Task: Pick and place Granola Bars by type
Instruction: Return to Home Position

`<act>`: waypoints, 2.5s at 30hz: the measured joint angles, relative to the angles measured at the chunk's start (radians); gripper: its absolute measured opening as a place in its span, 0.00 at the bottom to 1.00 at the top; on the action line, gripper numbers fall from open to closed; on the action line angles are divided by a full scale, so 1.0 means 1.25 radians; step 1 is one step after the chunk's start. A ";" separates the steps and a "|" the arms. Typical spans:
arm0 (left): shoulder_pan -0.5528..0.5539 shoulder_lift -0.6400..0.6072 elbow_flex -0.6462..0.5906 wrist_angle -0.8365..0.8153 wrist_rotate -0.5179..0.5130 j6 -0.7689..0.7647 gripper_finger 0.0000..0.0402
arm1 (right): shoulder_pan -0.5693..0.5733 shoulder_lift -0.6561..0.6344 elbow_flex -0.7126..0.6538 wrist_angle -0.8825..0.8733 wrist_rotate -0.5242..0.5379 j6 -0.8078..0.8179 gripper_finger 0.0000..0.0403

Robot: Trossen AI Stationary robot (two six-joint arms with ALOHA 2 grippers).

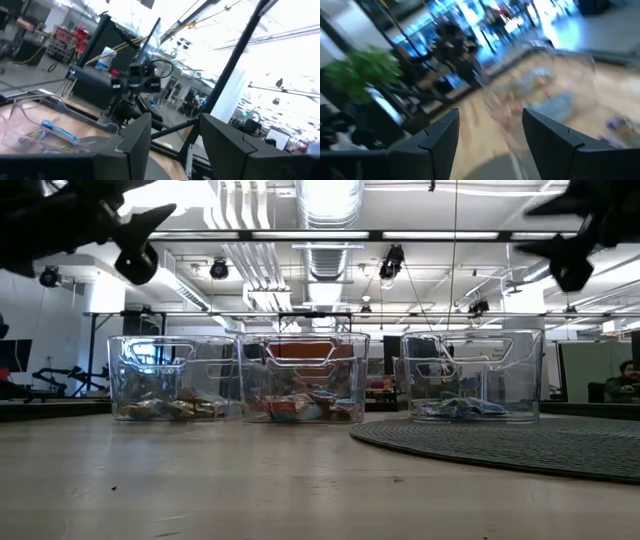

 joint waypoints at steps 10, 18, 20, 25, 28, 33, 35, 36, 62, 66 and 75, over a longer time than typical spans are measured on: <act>0.000 -0.043 -0.094 -0.223 0.001 -0.001 0.39 | 0.000 0.096 -0.145 -0.019 0.011 0.006 0.52; -0.005 -0.158 -0.104 -0.371 -0.030 0.025 0.39 | 0.006 0.045 -0.182 0.019 0.012 -0.002 0.52; -0.005 -0.223 -0.104 -0.370 -0.032 0.033 0.39 | 0.007 0.000 -0.183 0.020 0.009 -0.002 0.52; -0.008 -0.293 -0.105 -0.336 -0.030 0.032 0.39 | 0.010 -0.033 -0.196 0.093 0.013 -0.003 0.52; -0.032 -0.293 -0.105 -0.295 -0.036 0.032 0.39 | 0.016 -0.034 -0.239 0.263 0.006 -0.002 0.52; -0.086 -0.293 -0.105 -0.286 -0.038 0.032 0.39 | 0.021 -0.034 -0.258 0.368 0.010 0.000 0.52; -0.095 -0.293 -0.106 -0.301 -0.038 0.032 0.39 | 0.021 -0.033 -0.259 0.357 0.013 0.000 0.52; -0.098 -0.293 -0.106 -0.315 -0.039 0.032 0.39 | 0.021 -0.033 -0.259 0.356 0.012 0.000 0.52; -0.106 -0.293 -0.107 -0.372 -0.040 0.033 0.39 | 0.020 0.030 -0.258 0.307 0.010 0.000 0.52; -0.131 -0.293 -0.107 -0.372 -0.040 0.033 0.39 | 0.020 0.040 -0.258 0.307 0.011 0.000 0.52; -0.147 -0.293 -0.107 -0.388 -0.137 0.294 0.39 | 0.020 0.042 -0.258 0.307 0.011 0.000 0.52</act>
